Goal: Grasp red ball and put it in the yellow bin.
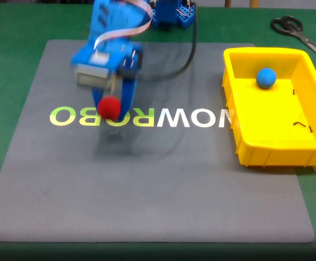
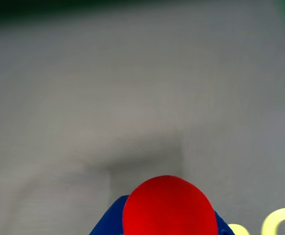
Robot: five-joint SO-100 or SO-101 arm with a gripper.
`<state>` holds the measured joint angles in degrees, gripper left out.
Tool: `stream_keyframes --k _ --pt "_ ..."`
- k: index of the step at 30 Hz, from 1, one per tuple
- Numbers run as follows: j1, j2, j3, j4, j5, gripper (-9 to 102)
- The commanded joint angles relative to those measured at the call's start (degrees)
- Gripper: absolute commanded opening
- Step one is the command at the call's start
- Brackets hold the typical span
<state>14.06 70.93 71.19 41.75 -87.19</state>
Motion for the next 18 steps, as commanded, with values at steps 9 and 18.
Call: stream_keyframes --k 9,18 --pt "-21.0 34.9 11.8 6.3 4.9 0" --pt "-38.1 36.2 19.2 6.8 9.2 0"
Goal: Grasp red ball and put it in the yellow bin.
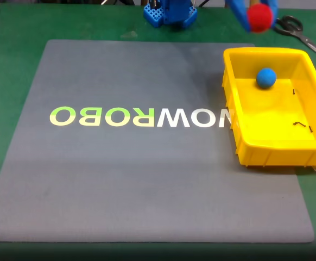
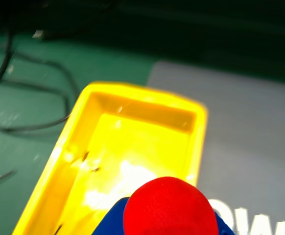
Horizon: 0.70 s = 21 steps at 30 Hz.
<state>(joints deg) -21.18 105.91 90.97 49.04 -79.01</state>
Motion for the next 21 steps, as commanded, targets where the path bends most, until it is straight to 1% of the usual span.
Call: stream_keyframes --k 1,7,13,16,18,19,21 --pt "-3.8 0.0 -0.6 -0.8 1.3 0" --pt "-8.0 -6.2 -0.6 -4.2 2.1 0" --pt "-9.1 -11.9 -1.1 -7.1 2.1 1" --pt "-9.2 -13.5 -1.3 -8.6 2.1 4" --pt "-9.1 -14.0 -1.3 -9.1 2.0 9" --pt "-9.1 -14.0 -1.3 -9.3 1.9 16" --pt "-9.0 -14.0 -1.4 -9.8 2.0 26"
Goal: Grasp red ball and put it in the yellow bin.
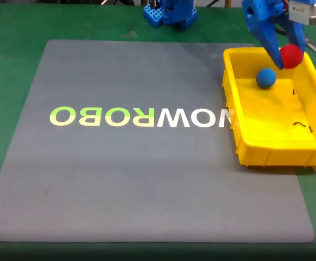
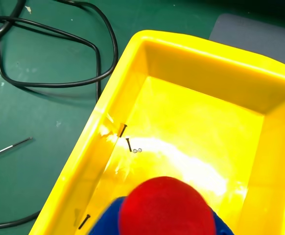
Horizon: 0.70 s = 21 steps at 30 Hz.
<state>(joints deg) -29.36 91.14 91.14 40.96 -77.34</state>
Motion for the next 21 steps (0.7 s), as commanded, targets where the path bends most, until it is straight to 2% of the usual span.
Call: stream_keyframes --k 1,16,21 --pt "-0.7 1.0 -1.6 -1.8 0.4 28" --pt "1.0 4.0 -2.0 -0.7 1.0 31" --pt "3.3 14.2 -1.1 7.6 0.8 30"
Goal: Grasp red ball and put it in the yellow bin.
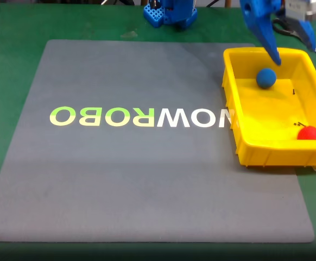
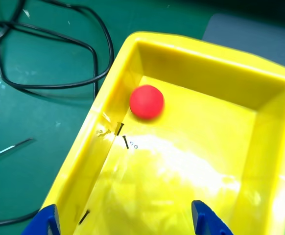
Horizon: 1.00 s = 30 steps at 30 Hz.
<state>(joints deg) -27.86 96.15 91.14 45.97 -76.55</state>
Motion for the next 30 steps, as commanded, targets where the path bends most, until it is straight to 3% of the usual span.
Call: stream_keyframes --k 1,4,9,22,30 --pt "2.6 12.3 -0.9 5.4 -0.4 29" --pt "5.5 23.4 2.6 9.9 -1.8 21" --pt "11.2 43.0 13.2 14.9 -4.9 0" --pt "26.8 86.3 50.7 24.1 -13.1 0" --pt "30.4 94.3 59.9 31.1 -12.0 0"
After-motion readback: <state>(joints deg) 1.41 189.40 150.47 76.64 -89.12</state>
